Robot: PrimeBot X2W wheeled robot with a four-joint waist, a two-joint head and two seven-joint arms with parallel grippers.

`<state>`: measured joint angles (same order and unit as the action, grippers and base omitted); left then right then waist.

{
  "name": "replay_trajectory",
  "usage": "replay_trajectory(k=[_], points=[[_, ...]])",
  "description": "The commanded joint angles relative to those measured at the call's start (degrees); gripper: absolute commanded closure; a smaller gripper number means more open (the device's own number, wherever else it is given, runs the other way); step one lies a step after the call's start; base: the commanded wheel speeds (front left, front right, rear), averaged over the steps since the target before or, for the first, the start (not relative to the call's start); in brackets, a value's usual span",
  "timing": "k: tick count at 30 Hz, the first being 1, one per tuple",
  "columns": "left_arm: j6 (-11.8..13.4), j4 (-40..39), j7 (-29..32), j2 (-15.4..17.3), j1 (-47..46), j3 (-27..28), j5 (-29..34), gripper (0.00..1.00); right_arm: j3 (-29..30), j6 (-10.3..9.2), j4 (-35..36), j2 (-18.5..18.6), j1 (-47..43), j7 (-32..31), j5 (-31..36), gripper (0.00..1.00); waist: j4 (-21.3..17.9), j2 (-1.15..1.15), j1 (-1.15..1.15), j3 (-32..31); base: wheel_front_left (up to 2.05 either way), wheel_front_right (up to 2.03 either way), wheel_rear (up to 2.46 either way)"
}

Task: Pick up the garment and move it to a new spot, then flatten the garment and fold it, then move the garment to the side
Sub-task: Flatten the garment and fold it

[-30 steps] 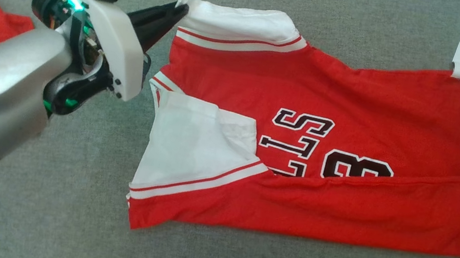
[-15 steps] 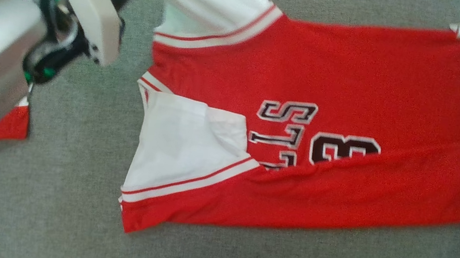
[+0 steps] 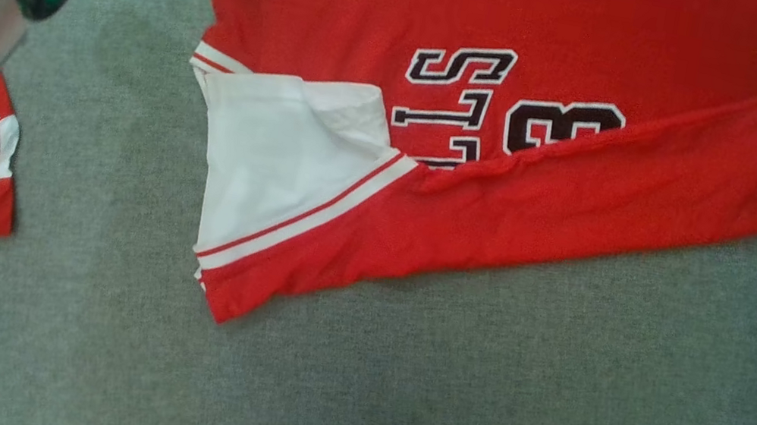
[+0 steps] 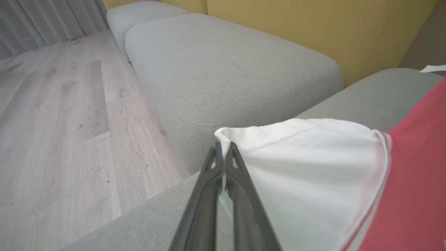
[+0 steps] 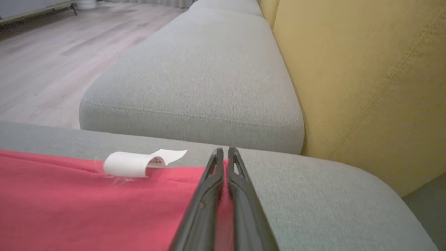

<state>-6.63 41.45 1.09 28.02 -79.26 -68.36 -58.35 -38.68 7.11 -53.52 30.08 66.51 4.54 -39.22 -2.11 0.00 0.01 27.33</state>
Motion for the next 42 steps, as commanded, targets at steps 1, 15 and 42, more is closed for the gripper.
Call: replay_trajectory(k=[1, 15, 42], points=[[-0.19, 1.41, -1.84, 1.18, -3.98, 2.86, 0.44, 1.0, -0.54, 0.37, 0.21, -0.09, 0.38, 1.85, 0.11, 1.0, -0.01, 0.0, -0.01, -0.03, 0.0, 0.0, 0.0], [-0.84, -7.49, 0.32, 6.18, 3.4, -4.19, 1.06, 1.0, -7.85, 0.37, 3.67, 3.89, -7.84, 0.01, -10.01, 1.0, 0.68, 0.0, -0.01, -4.84, 0.0, 0.0, 0.0], [-0.85, -40.03, 19.05, 21.13, 25.47, -4.98, -4.19, 1.0, -22.73, 0.37, 15.73, 17.38, -18.72, -15.54, -24.77, 1.0, 2.24, 0.0, -0.01, -12.2, 0.0, 0.0, 0.0]])
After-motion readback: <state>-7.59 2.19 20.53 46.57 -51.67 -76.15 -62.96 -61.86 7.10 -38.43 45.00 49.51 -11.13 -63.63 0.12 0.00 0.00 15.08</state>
